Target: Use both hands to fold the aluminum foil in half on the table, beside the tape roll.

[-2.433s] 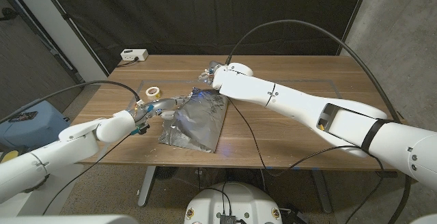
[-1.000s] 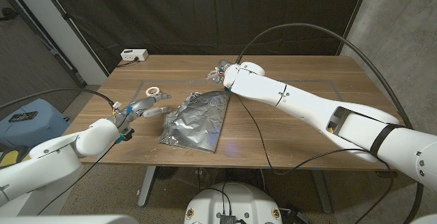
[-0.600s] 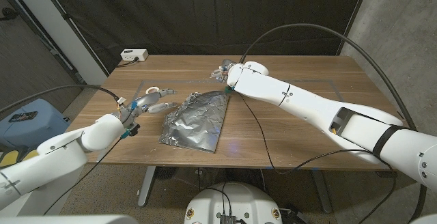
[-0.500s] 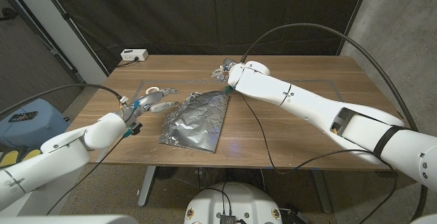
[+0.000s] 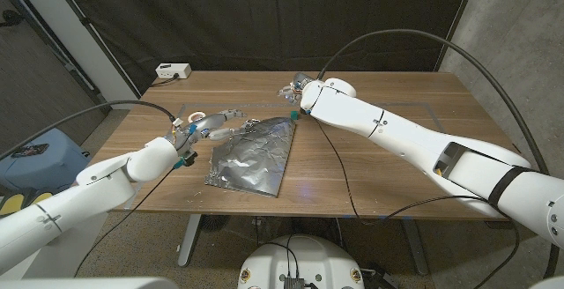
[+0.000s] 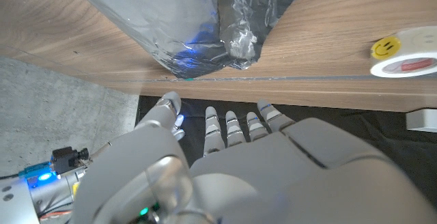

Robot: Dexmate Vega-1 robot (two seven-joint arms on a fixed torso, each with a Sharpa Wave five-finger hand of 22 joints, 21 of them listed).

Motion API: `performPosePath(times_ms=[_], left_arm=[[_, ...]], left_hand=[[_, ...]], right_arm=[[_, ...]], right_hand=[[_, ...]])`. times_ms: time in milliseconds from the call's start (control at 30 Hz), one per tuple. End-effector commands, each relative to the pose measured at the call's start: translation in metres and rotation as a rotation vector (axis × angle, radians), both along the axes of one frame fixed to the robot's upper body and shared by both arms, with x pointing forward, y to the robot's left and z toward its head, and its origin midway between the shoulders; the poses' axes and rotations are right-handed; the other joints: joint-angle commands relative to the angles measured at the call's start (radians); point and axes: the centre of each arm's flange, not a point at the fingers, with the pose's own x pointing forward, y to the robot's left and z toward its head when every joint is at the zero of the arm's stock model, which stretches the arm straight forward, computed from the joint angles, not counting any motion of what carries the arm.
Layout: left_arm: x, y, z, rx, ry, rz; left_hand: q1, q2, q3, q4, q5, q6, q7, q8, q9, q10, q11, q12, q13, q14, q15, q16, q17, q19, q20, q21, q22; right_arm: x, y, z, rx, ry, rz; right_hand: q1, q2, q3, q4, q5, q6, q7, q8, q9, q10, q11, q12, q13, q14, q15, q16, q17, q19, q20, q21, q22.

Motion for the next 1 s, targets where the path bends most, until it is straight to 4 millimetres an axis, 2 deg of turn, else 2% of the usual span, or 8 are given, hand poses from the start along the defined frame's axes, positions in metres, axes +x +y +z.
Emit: performPosePath(times_ms=[33,500,1000], left_arm=[[0.02,-0.027,0.0,0.171,-0.012,-0.05],[0.038,-0.03,-0.005,0.358,-0.01,-0.056],[0.041,-0.021,-0.007,0.49,0.043,-0.005]], left_hand=[[0.002,-0.007,-0.004,0.0,0.001,0.004,-0.01,0.001,-0.001,0.007,-0.007,0.007,0.006,0.001,-0.011,0.007,0.003,0.004,-0.01,0.002,0.002],[0.001,-0.007,-0.01,0.0,-0.001,0.013,-0.018,0.002,-0.001,0.019,-0.016,0.009,0.006,0.008,-0.02,0.007,0.003,0.008,-0.014,0.003,0.002],[0.0,-0.006,-0.016,0.0,-0.002,0.028,-0.023,0.004,0.0,0.041,-0.021,0.015,0.006,0.017,-0.03,0.007,0.003,0.009,-0.015,0.002,0.002]], right_arm=[[-0.006,-0.01,0.001,0.021,-0.016,-0.001],[-0.004,-0.022,0.001,0.046,-0.018,-0.025],[0.001,-0.035,0.001,0.054,-0.017,-0.055]], right_hand=[[-0.007,0.008,0.002,-0.002,-0.002,0.0,-0.003,0.007,0.001,-0.008,0.002,-0.005,-0.001,-0.003,0.0,-0.004,0.002,0.001,0.007,-0.004,0.003],[-0.01,0.01,0.004,-0.005,-0.002,-0.003,-0.003,0.008,0.0,-0.011,0.006,-0.011,-0.006,-0.007,0.002,-0.006,0.006,-0.002,0.01,-0.005,0.003],[-0.014,0.009,0.005,-0.009,-0.002,-0.006,-0.002,0.008,-0.002,-0.02,0.007,-0.017,-0.009,-0.012,0.004,-0.01,0.007,-0.001,0.012,-0.004,0.003]])
